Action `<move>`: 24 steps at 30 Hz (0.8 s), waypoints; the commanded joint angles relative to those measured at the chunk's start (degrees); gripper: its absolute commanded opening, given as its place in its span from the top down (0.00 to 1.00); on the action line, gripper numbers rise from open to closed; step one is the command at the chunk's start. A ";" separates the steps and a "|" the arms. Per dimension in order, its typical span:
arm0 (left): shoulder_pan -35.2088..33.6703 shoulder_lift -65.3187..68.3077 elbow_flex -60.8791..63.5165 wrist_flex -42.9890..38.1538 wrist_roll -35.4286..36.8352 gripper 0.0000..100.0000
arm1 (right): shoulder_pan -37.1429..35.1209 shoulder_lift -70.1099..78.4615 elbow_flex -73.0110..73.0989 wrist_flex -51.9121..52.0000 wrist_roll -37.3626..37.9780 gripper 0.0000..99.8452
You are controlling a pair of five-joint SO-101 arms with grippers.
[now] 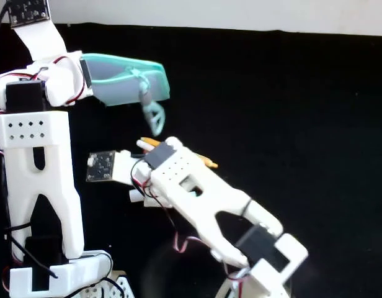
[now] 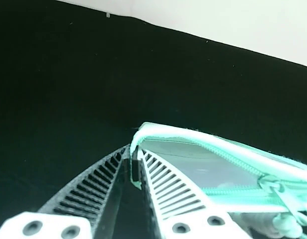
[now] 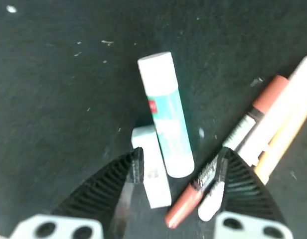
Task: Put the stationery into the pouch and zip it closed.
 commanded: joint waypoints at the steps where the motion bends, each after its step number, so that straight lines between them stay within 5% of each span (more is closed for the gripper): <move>1: 0.31 0.75 0.13 1.41 -0.62 0.99 | -1.19 2.59 -0.22 -4.18 0.53 0.76; 17: 0.31 0.75 0.48 1.32 -0.62 0.99 | -5.85 9.01 -1.01 -8.92 0.97 0.76; 22: 0.31 0.75 0.48 1.32 -0.62 0.99 | -5.49 11.74 -5.32 -8.48 0.44 0.98; 24: 0.31 0.75 0.48 1.32 -0.62 0.99 | -5.49 12.44 -6.37 -8.48 -0.79 0.99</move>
